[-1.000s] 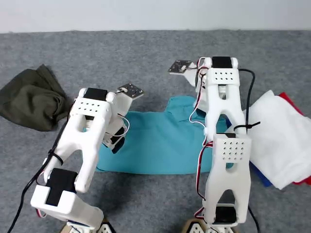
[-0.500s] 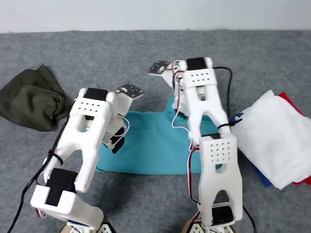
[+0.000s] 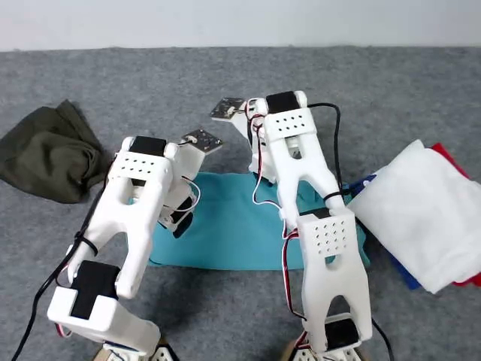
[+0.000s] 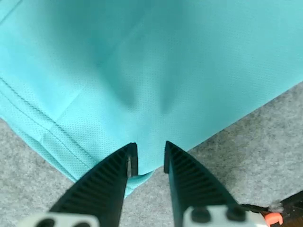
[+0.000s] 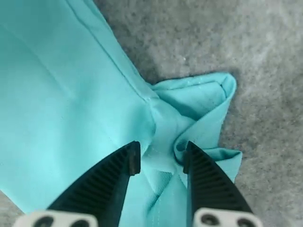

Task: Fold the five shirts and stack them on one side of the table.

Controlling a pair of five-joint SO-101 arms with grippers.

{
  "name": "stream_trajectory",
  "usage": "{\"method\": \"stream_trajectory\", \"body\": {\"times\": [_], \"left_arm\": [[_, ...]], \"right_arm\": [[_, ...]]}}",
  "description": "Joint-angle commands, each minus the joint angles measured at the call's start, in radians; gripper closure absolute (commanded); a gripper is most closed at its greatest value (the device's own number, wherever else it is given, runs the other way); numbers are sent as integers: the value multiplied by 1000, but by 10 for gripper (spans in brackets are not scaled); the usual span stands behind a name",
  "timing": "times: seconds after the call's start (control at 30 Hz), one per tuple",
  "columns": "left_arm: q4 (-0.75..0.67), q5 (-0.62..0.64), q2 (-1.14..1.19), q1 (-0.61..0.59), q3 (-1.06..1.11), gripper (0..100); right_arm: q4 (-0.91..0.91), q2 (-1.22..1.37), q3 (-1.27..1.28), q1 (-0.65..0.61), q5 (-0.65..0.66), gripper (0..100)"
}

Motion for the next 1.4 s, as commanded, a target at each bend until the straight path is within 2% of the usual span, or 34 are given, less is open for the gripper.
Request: {"method": "stream_trajectory", "body": {"times": [0.0, 0.63, 0.8, 0.87, 1.1, 1.37], "left_arm": [[-6, 2, -6, 11, 1, 903], [-6, 2, -6, 11, 1, 903], [-6, 0, -6, 11, 1, 903], [-6, 0, -6, 11, 1, 903], [-6, 0, -6, 11, 1, 903], [-6, 0, -6, 11, 1, 903]], "right_arm": [[42, -119, -31, -4, -11, 848], [-13, 94, -35, 19, -3, 854], [-73, 104, -35, 42, 78, 991], [-73, 104, -32, 51, 83, 979], [45, 25, -68, 27, 80, 987], [45, -140, -18, -45, -29, 987]]}}
